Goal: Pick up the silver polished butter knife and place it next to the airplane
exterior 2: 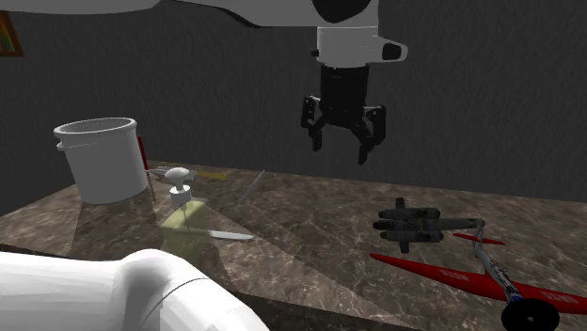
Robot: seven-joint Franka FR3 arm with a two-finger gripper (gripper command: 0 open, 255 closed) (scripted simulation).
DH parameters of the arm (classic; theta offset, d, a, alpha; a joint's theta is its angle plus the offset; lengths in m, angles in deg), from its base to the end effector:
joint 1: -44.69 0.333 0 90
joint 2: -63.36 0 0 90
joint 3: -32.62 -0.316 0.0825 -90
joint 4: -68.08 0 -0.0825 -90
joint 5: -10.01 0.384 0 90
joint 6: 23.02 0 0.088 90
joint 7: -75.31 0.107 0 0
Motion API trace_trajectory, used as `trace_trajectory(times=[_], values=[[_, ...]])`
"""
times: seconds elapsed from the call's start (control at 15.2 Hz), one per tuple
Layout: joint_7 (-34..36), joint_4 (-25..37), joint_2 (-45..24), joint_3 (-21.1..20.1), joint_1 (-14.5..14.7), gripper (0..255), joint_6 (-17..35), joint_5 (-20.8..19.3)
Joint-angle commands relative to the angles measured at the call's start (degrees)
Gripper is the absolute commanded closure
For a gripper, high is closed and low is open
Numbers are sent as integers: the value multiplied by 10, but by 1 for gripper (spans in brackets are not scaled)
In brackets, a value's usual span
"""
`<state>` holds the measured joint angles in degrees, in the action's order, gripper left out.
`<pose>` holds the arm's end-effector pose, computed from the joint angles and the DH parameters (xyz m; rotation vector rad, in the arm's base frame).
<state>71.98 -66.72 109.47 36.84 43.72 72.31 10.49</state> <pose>0.3100 -0.0348 0.6059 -3.0821 0.0204 -0.1823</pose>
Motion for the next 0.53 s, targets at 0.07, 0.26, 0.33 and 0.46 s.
trace_trajectory(times=[0.07, 0.26, 0.33, 0.46], values=[[5, -3, -10, -8, 5, 0, 13, 5], [20, -10, -42, -32, 22, 0, 53, 20], [24, -10, -53, -40, 27, 0, 66, 25], [33, -10, -78, -55, 37, 0, 92, 34]])
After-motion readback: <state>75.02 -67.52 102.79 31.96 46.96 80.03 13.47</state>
